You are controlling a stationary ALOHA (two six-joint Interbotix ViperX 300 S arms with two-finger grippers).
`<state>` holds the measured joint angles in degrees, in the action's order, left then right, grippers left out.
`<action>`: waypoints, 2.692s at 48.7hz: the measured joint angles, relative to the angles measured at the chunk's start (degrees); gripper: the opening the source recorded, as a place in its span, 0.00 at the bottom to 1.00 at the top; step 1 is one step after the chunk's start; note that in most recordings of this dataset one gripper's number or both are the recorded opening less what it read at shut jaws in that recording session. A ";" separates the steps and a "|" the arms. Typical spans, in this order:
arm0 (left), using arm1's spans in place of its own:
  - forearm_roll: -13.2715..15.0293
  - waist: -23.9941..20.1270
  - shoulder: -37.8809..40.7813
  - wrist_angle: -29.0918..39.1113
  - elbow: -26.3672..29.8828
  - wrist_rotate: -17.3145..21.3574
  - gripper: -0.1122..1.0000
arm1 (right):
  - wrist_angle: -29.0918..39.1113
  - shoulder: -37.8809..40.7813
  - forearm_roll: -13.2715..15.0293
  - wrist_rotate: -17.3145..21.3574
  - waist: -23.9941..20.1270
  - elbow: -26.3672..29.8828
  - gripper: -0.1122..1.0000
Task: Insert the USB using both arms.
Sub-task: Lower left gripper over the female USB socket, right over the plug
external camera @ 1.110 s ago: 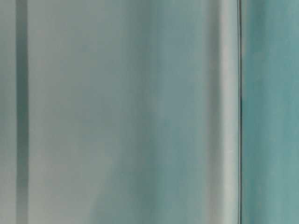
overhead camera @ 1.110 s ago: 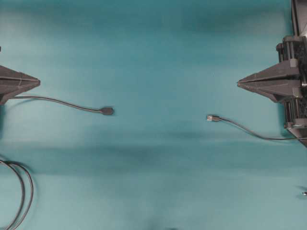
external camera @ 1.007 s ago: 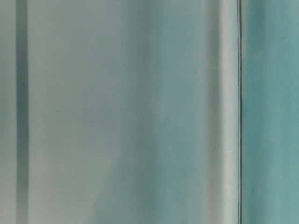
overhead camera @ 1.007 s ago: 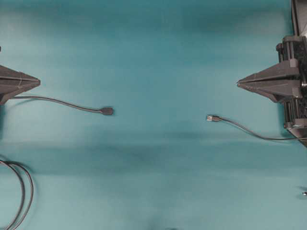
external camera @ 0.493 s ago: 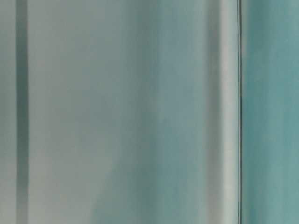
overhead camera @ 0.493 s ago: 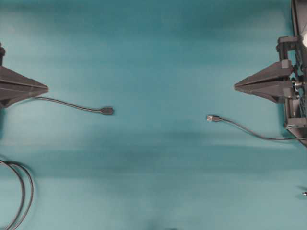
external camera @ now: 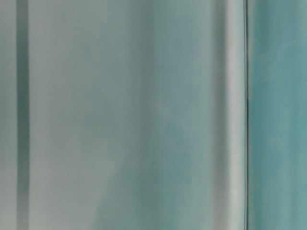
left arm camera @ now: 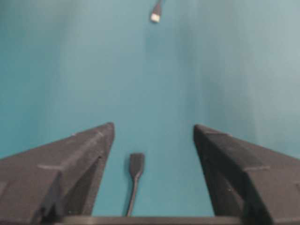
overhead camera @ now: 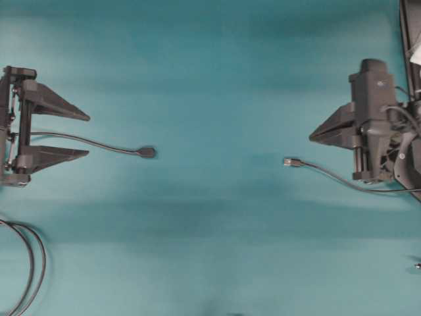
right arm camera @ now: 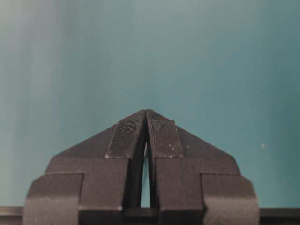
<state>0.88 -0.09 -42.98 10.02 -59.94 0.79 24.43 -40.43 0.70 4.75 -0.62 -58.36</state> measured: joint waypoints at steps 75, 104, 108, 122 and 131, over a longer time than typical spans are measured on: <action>0.00 -0.18 21.80 2.02 3.08 2.02 0.89 | -3.96 26.72 0.00 8.09 -0.18 -0.09 0.53; 0.00 -0.18 21.80 2.02 3.08 2.02 0.89 | -5.80 30.06 0.00 11.51 -1.41 0.88 0.53; 0.00 -0.18 21.80 2.02 3.08 2.02 0.89 | -5.89 30.06 0.00 11.87 -2.02 0.88 0.53; 0.00 -0.26 21.80 1.93 2.99 2.02 0.89 | -6.06 30.06 0.26 11.87 -2.46 0.18 0.53; 0.00 -0.26 21.80 1.93 2.99 2.02 0.89 | -6.59 30.67 1.67 11.87 -2.46 -0.09 0.53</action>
<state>0.88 -0.35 -21.18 11.95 -56.95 2.81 17.84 -9.76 2.37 16.61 -3.08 -58.45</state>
